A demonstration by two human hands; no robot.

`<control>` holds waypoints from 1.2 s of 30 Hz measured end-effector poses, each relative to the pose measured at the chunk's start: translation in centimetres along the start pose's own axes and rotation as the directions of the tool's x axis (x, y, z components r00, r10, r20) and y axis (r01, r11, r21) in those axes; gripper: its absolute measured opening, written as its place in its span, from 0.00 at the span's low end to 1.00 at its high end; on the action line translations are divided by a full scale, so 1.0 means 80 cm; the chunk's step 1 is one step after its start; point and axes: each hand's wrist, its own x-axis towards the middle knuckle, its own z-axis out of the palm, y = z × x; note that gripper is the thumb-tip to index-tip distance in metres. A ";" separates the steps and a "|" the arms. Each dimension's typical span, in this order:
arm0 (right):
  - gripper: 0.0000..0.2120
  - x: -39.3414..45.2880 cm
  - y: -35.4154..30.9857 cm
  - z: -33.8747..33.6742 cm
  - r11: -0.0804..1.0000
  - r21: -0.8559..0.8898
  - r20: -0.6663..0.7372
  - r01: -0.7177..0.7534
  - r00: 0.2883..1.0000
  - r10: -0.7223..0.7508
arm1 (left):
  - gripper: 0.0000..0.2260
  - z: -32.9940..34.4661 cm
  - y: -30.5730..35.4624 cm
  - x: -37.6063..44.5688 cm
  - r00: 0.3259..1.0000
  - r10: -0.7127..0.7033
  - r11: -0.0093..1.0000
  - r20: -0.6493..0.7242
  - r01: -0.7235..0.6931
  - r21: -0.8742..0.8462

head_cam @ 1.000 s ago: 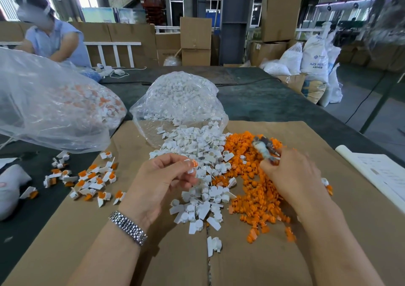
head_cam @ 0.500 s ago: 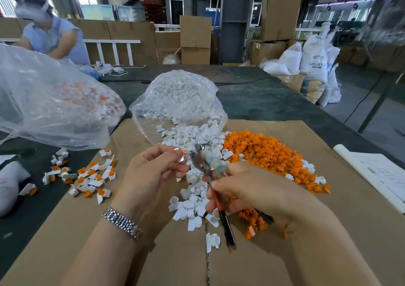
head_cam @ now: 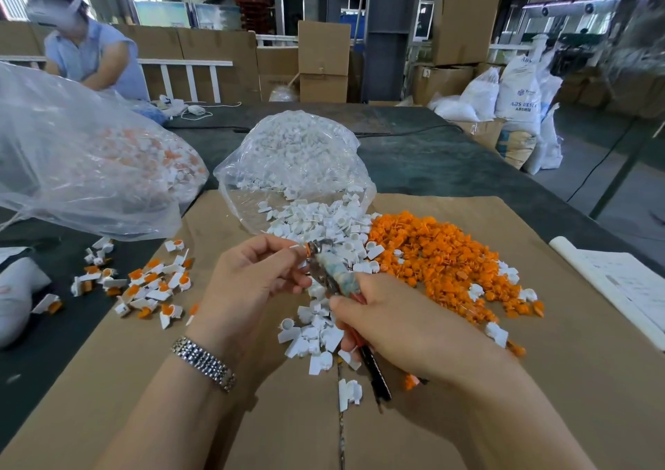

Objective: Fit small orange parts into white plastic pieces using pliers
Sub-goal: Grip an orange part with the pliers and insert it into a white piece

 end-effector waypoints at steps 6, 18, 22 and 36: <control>0.15 0.002 -0.005 0.018 0.996 -0.071 -0.103 0.053 0.993 -0.060 | 0.02 0.000 -0.003 0.001 1.000 0.003 1.000 -0.013 -0.003 0.007; 0.18 0.011 -0.002 0.032 0.988 -0.146 -0.220 0.051 0.972 -0.083 | 0.03 -0.007 -0.008 0.004 0.999 -0.030 1.000 -0.024 0.030 -0.009; 0.20 -0.001 -0.010 0.018 0.985 0.174 -0.079 0.000 0.997 0.014 | 0.06 -0.007 -0.004 0.005 0.998 -0.067 0.996 -0.005 0.067 -0.054; 0.17 0.041 0.049 -0.061 0.902 -0.268 -0.527 -0.338 0.835 0.157 | 0.06 -0.028 0.000 0.006 0.933 0.174 0.833 -0.315 0.031 0.552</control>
